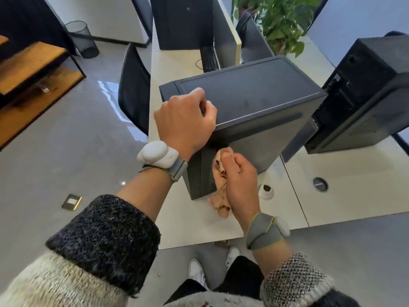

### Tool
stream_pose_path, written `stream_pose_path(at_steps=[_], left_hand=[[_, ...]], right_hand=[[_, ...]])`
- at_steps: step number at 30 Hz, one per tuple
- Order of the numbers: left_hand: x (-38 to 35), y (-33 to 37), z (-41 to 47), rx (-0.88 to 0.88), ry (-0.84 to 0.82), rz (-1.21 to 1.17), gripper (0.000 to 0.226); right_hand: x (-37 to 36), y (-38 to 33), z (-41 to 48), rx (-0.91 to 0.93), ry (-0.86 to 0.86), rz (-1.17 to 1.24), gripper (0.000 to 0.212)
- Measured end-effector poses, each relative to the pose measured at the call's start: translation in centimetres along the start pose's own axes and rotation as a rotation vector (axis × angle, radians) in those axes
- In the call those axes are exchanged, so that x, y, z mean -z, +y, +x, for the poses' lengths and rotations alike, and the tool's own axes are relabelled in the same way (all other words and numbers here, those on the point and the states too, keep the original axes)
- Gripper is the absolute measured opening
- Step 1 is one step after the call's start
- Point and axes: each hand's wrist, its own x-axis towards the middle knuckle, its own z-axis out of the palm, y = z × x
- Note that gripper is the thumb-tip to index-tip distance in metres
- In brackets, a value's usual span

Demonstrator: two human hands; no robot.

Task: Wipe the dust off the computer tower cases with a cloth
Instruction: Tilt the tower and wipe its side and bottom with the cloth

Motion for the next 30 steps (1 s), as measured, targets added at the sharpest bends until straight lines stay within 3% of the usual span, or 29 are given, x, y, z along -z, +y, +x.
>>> stream_pose_path(at_steps=[3, 8, 10, 14, 17, 21, 26, 30], left_hand=[[0.0, 0.0, 0.1, -0.013, -0.015, -0.014, 0.025], [0.4, -1.4, 0.8, -0.012, -0.082, -0.099, 0.026], [0.3, -1.2, 0.7, -0.029, -0.049, -0.088, 0.028], [-0.1, -1.2, 0.5, -0.021, -0.015, -0.072, 0.029], [0.0, -1.2, 0.5, -0.001, -0.007, -0.08, 0.029], [0.0, -1.2, 0.3, -0.004, -0.003, -0.085, 0.029], [0.1, -1.1, 0.4, -0.013, 0.031, -0.096, 0.028], [-0.1, -1.1, 0.1, -0.026, 0.04, -0.104, 0.027]], right_hand=[[-0.6, 1.5, -0.4, 0.019, 0.053, -0.078, 0.028], [-2.3, 3.1, -0.3, -0.269, 0.137, -0.046, 0.037], [-2.2, 1.9, -0.4, -0.229, 0.109, -0.036, 0.038], [-1.8, 1.5, -1.1, 0.021, 0.062, -0.119, 0.024], [-2.2, 4.5, -1.1, -0.028, 0.069, -0.169, 0.016], [-3.8, 5.3, -1.5, -0.196, 0.084, -0.142, 0.034], [-4.4, 3.2, -1.6, -0.009, 0.089, -0.04, 0.03], [-4.0, 5.7, -1.7, -0.269, 0.009, -0.073, 0.037]])
